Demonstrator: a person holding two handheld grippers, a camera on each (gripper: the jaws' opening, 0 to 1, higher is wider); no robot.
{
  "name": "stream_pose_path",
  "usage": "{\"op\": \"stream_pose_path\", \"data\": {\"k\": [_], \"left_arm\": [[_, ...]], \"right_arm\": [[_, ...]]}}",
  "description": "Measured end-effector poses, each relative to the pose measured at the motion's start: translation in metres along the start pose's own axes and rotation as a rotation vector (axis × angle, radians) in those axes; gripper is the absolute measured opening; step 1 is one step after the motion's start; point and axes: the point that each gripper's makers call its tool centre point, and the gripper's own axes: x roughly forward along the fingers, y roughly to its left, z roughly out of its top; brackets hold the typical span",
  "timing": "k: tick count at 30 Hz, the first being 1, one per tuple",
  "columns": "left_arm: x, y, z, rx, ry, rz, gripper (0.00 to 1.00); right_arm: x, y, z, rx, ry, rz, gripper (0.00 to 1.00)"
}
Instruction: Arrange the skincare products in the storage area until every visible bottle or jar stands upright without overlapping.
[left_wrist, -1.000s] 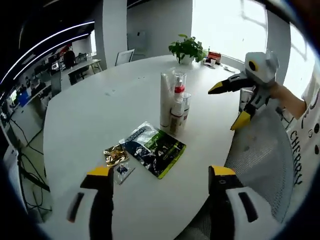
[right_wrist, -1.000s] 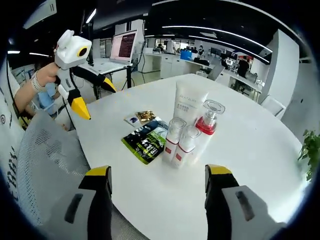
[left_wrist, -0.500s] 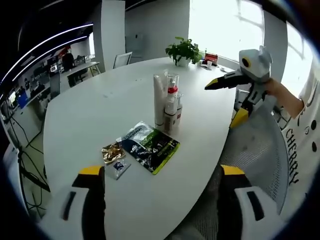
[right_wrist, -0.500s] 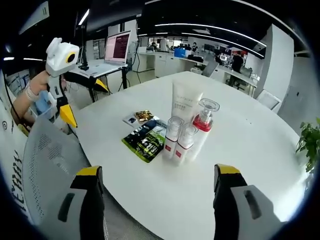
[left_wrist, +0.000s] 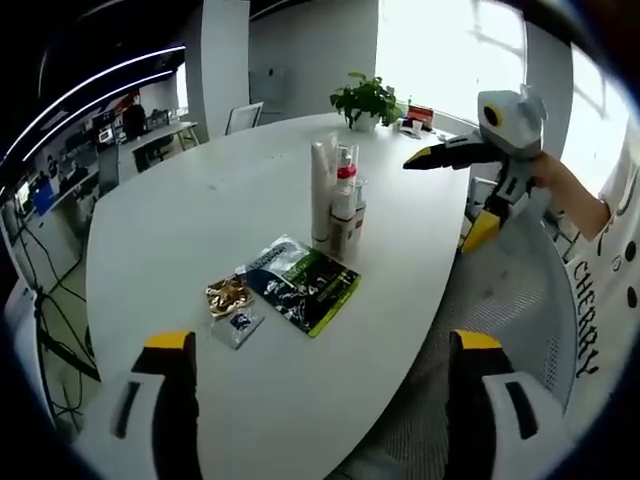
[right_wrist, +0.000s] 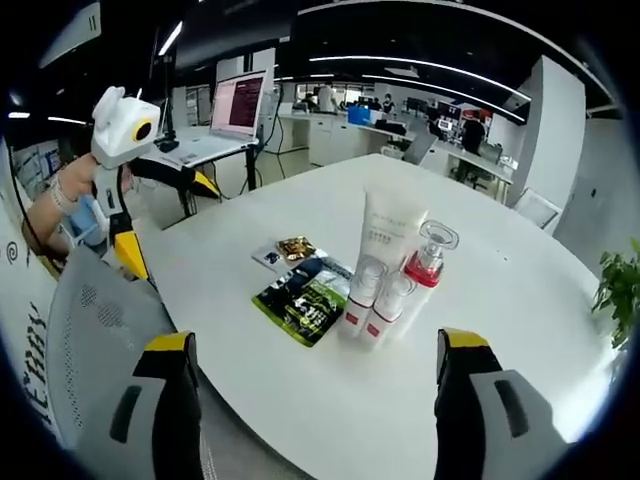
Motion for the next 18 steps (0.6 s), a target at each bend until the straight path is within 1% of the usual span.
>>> {"op": "stream_pose_path", "data": {"k": [5, 9, 10, 12, 14, 16, 18], "left_arm": [[0.0, 0.008, -0.005, 0.008, 0.007, -0.004, 0.99], [0.003, 0.012, -0.006, 0.007, -0.007, -0.013, 0.99], [0.004, 0.012, -0.007, 0.005, -0.003, -0.012, 0.99], [0.007, 0.012, -0.014, 0.025, 0.029, -0.008, 0.99], [0.011, 0.012, -0.015, 0.021, 0.031, -0.011, 0.99], [0.015, 0.01, -0.017, 0.011, 0.027, -0.04, 0.99], [0.02, 0.015, -0.02, -0.007, 0.031, -0.042, 0.99]], "right_arm": [[0.004, 0.005, 0.003, 0.006, 0.0, -0.011, 0.99], [0.005, 0.01, 0.007, 0.008, -0.023, -0.008, 1.0], [0.006, 0.012, 0.007, 0.013, -0.02, 0.001, 1.0], [0.007, 0.012, 0.008, 0.022, -0.029, 0.004, 1.0], [0.007, 0.012, 0.01, 0.022, -0.031, 0.006, 1.0], [0.007, 0.012, 0.013, 0.017, -0.043, 0.008, 1.0], [0.008, 0.012, 0.013, 0.017, -0.041, 0.01, 1.0]]}}
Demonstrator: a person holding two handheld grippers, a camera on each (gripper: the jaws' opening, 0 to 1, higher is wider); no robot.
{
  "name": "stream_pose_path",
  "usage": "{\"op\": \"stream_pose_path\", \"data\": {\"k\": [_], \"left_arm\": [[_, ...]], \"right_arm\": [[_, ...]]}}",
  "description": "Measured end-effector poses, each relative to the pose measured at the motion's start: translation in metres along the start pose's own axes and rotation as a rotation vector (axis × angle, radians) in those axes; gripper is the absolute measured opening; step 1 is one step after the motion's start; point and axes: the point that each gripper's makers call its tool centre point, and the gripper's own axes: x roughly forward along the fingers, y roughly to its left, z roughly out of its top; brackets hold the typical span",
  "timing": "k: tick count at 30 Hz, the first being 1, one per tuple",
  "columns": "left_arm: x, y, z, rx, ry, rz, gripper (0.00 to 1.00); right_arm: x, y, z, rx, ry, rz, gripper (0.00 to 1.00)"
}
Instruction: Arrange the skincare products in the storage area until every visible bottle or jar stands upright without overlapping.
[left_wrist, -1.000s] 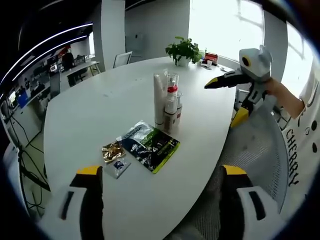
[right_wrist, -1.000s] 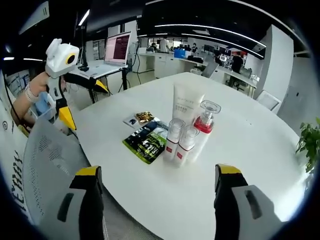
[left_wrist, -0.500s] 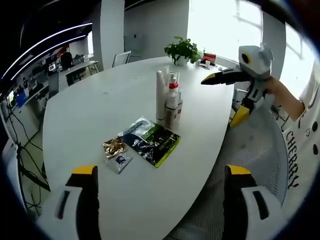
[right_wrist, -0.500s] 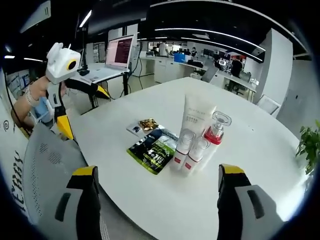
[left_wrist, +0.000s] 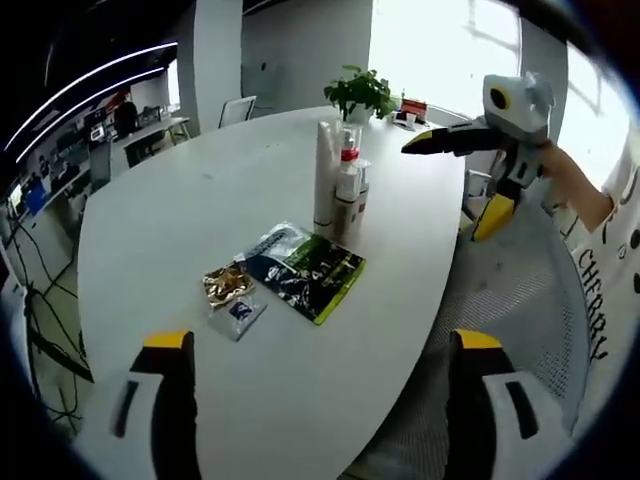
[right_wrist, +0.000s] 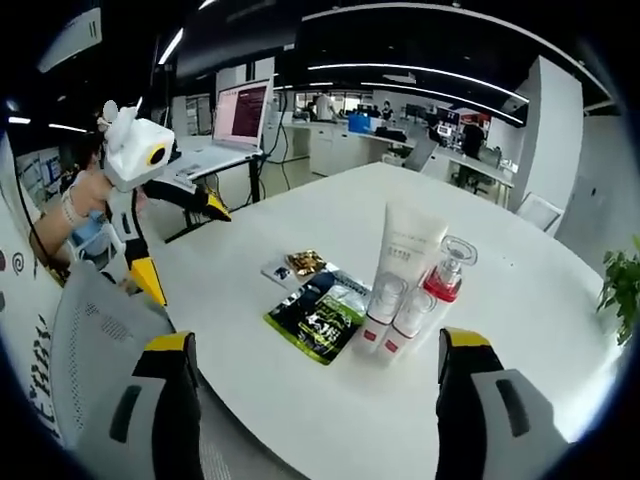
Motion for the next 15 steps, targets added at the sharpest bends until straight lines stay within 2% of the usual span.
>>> {"op": "stream_pose_path", "data": {"k": [3, 8, 12, 15], "left_arm": [[0.005, 0.008, -0.003, -0.038, 0.01, 0.009, 0.99], [0.019, 0.025, 0.003, -0.111, -0.012, 0.025, 0.99], [0.031, 0.036, 0.002, -0.157, 0.008, 0.032, 0.92], [0.043, 0.041, 0.004, -0.174, 0.02, 0.042, 0.92]], "right_arm": [[0.001, 0.0, 0.002, -0.012, -0.007, 0.001, 1.0], [0.004, 0.001, 0.003, -0.015, -0.004, 0.014, 1.0], [0.006, 0.0, 0.002, -0.014, 0.004, 0.018, 1.0], [0.008, -0.003, -0.004, -0.012, 0.025, 0.01, 1.0]]}}
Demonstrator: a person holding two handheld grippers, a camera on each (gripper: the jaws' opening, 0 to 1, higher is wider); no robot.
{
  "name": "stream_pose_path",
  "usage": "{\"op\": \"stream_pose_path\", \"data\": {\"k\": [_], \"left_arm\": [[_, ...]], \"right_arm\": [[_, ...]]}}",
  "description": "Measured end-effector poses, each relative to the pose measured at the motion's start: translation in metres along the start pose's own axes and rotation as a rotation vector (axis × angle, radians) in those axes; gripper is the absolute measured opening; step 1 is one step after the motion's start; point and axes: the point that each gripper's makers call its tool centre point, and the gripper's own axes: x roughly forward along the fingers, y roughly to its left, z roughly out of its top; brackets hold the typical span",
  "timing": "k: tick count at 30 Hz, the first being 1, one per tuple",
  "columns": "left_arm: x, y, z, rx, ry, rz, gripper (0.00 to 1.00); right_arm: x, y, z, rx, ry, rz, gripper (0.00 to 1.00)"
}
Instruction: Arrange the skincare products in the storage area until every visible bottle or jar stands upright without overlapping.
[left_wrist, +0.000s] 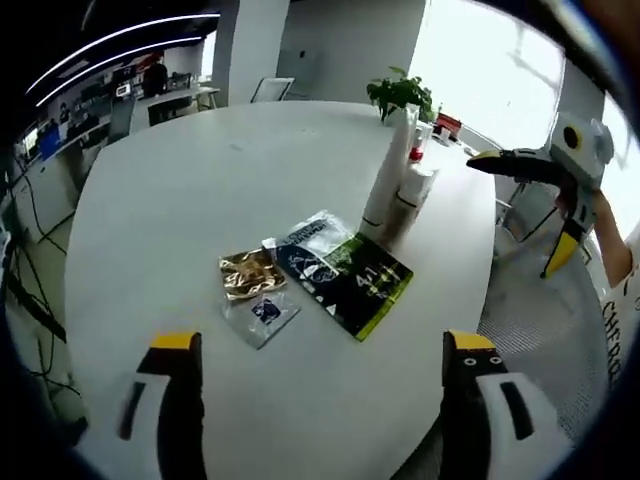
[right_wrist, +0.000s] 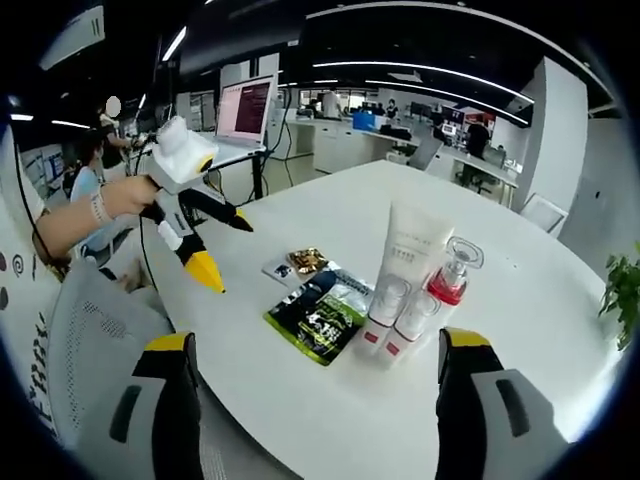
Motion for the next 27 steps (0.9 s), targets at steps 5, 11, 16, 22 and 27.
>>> {"op": "stream_pose_path", "data": {"k": [5, 11, 16, 22, 27], "left_arm": [[0.02, 0.014, -0.003, -0.059, 0.042, 0.005, 0.87], [0.038, 0.029, 0.0, -0.08, 0.029, 0.016, 0.75], [0.044, 0.034, -0.011, -0.12, 0.086, 0.024, 0.68], [0.057, 0.049, -0.014, -0.145, 0.102, 0.042, 0.65], [0.056, 0.051, -0.011, -0.156, 0.098, 0.062, 0.6]], "right_arm": [[0.0, -0.001, -0.001, 0.011, -0.001, -0.002, 1.0], [0.003, -0.006, -0.006, 0.02, 0.011, -0.011, 1.0], [0.006, -0.011, -0.008, 0.029, 0.017, -0.019, 1.0], [0.008, -0.013, -0.007, 0.036, 0.015, -0.02, 0.99], [0.006, -0.017, -0.006, 0.042, 0.011, -0.028, 1.0]]}}
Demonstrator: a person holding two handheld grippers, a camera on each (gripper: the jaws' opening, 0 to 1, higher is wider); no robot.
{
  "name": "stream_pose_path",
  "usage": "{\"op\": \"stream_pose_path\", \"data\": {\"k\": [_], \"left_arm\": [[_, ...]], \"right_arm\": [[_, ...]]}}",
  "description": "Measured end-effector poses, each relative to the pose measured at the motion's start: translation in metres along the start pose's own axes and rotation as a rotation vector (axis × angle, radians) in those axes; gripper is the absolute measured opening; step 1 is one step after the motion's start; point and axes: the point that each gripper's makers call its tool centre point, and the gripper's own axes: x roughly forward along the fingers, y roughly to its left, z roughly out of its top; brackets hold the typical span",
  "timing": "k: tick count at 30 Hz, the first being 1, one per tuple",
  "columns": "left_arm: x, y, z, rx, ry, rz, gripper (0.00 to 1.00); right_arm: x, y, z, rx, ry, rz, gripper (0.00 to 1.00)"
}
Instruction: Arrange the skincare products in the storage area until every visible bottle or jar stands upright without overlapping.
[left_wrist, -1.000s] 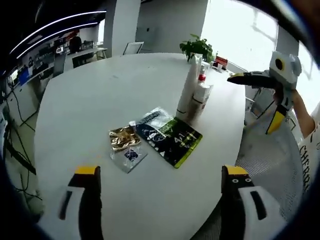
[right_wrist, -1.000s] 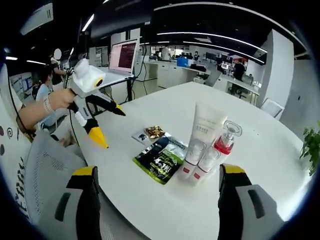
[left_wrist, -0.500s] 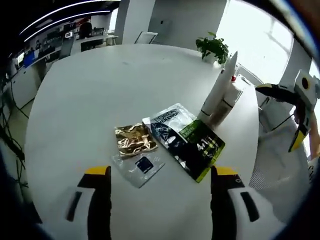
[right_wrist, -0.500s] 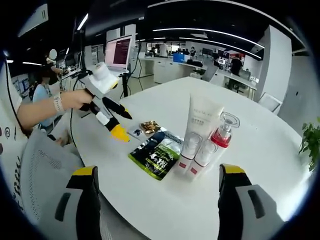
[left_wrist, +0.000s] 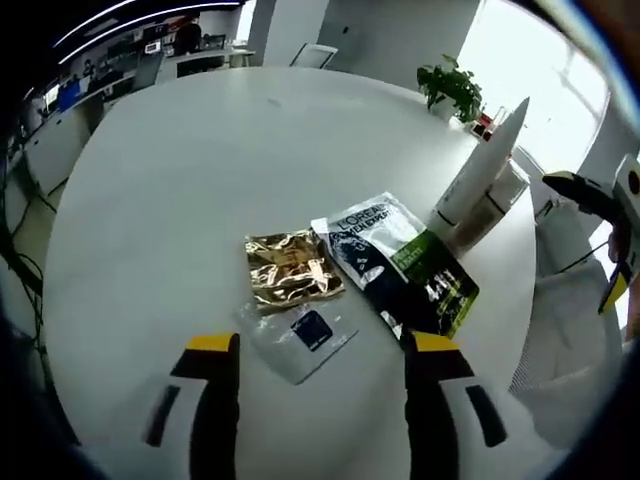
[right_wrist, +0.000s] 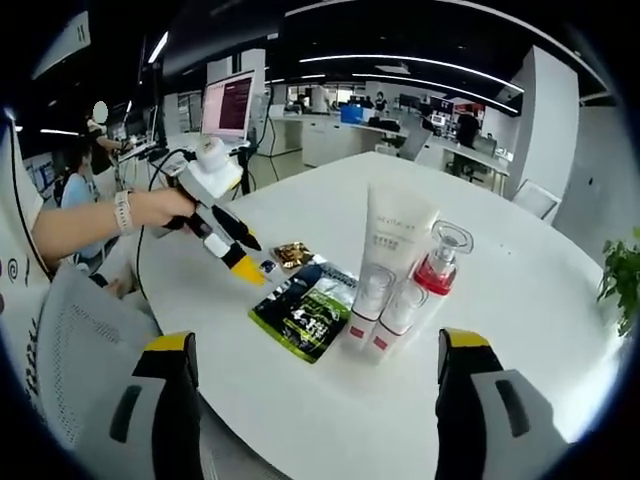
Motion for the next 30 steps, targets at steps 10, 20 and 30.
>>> {"op": "stream_pose_path", "data": {"k": [10, 20, 30], "left_arm": [[0.012, 0.01, 0.009, 0.051, 0.034, 0.101, 0.49], [0.021, 0.005, 0.013, 0.13, 0.061, 0.155, 0.49], [0.021, 0.006, 0.013, 0.229, 0.096, 0.116, 0.41]], "right_arm": [[0.001, -0.002, -0.005, 0.006, 0.012, 0.0, 0.99], [-0.002, -0.006, -0.01, 0.017, 0.015, -0.012, 0.99], [-0.003, -0.007, -0.014, 0.019, 0.019, -0.013, 0.99]]}}
